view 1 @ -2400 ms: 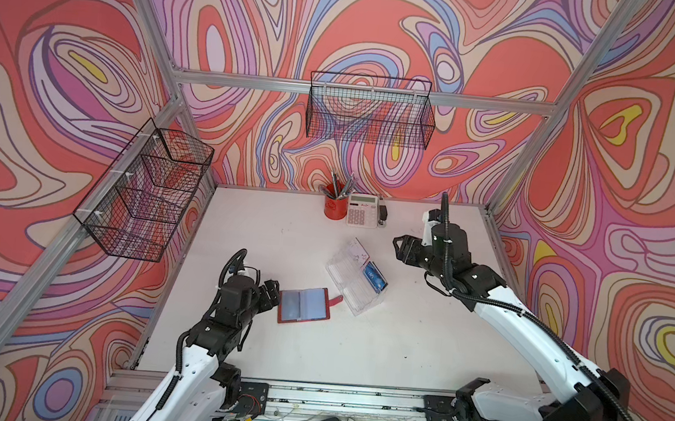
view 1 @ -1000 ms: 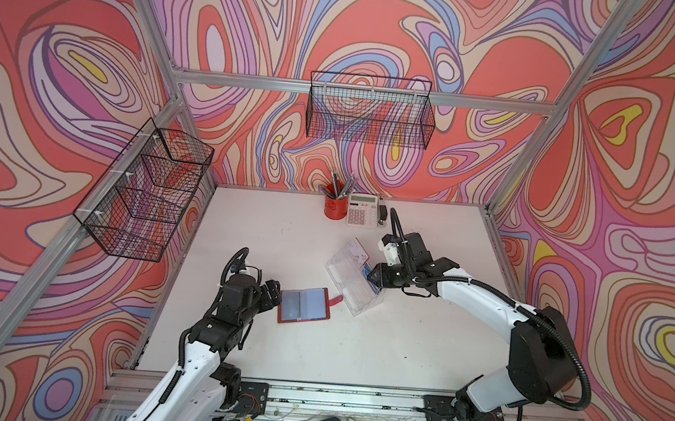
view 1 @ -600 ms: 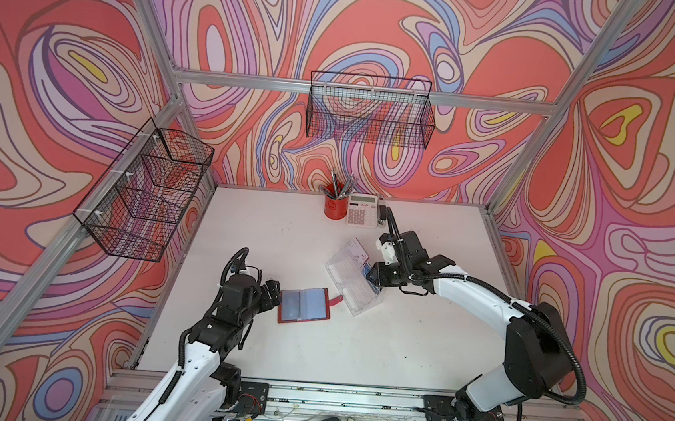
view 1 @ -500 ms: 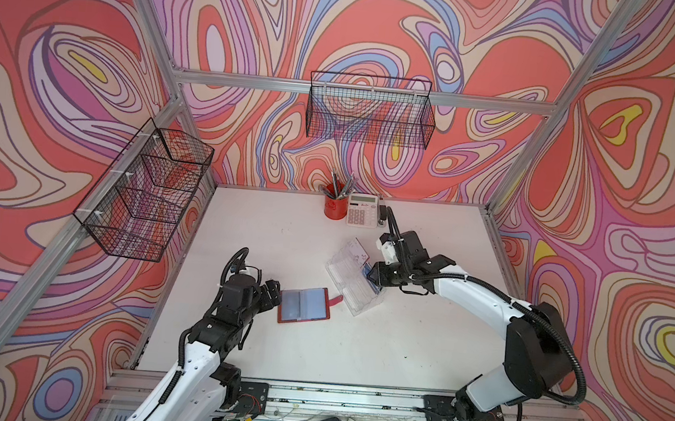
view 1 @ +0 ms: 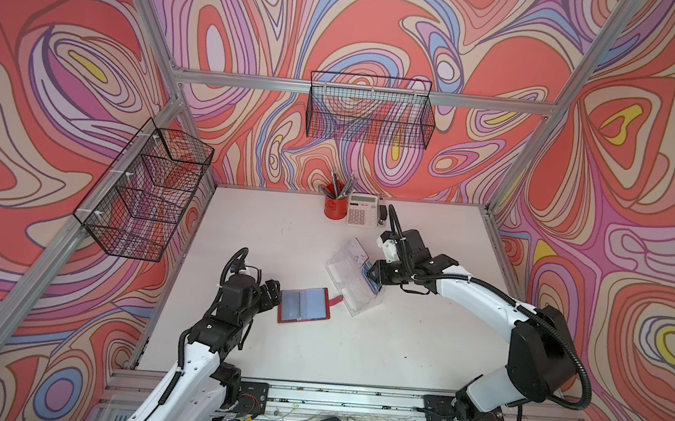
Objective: Put the credit cards into the card holder
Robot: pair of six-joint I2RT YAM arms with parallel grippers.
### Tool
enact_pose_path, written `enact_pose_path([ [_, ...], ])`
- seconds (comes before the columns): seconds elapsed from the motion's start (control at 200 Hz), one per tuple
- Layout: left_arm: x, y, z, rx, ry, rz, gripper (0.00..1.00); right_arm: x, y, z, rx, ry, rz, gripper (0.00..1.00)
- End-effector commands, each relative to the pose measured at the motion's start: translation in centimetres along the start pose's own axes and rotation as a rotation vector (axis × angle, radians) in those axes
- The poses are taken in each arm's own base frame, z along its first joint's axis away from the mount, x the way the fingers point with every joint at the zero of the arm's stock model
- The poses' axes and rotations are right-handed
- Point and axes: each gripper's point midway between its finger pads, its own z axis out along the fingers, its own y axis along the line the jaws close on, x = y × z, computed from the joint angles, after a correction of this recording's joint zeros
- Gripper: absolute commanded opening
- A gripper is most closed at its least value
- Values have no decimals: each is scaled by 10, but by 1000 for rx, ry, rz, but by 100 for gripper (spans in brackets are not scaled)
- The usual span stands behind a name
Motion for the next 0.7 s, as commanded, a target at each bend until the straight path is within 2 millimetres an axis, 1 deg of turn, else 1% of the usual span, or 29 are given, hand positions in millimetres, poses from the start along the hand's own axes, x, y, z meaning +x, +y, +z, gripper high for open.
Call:
enact_pose_path([
  [0.0, -3, 2, -1, -12, -16, 6, 87, -13, 14, -16, -27, -45, -21, 30],
  [0.105, -4, 2, -2, -10, -17, 5, 87, -14, 13, -19, -19, -52, -23, 29],
  [0.376, -4, 2, -2, -11, -17, 5, 87, -17, 9, -25, 16, -72, -30, 15],
  [0.546, -3, 2, -1, -8, -17, 4, 88, -21, -2, -33, 90, -99, -34, 7],
  [0.691, -3, 0, -1, 1, -13, 3, 88, -27, -16, -48, 188, -144, -40, 2],
])
